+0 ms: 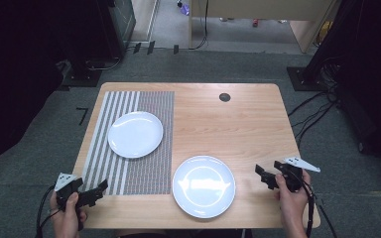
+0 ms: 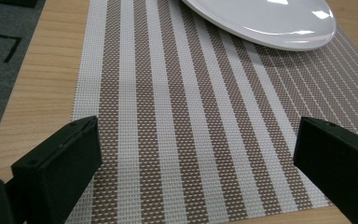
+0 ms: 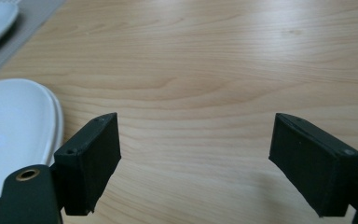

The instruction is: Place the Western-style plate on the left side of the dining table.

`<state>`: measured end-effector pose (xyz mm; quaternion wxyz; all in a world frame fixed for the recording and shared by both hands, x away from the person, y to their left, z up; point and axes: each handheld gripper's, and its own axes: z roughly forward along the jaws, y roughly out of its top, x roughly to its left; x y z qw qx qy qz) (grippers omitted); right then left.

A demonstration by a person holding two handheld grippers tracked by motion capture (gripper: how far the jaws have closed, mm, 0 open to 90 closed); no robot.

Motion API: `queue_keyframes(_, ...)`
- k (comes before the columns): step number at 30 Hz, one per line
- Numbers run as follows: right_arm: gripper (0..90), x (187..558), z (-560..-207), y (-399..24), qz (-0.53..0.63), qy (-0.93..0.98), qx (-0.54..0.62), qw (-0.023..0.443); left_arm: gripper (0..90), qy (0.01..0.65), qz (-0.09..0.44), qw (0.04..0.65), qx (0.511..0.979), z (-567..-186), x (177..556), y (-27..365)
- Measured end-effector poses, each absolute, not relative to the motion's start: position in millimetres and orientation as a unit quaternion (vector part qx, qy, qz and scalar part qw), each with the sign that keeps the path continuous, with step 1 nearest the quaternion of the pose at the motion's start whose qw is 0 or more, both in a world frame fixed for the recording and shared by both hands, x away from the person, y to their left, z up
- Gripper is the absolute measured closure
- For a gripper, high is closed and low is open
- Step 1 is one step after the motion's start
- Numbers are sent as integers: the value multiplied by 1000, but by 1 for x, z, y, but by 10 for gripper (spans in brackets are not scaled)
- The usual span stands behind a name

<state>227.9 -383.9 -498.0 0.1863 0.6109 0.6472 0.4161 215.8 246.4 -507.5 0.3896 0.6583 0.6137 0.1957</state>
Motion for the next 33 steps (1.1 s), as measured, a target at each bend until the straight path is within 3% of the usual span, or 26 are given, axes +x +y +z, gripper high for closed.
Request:
queue_keyframes(17,163,199,-522,-441,373,638,641,206,10,612,218,357,671,-518,215,249)
queue_keyframes(28,144,199,-525,-424,309,677,617,255,10,606,234,329,685,-518,216,242)
queue_keyframes(33,141,200,-525,-424,307,680,615,256,10,601,245,307,696,-519,217,237)
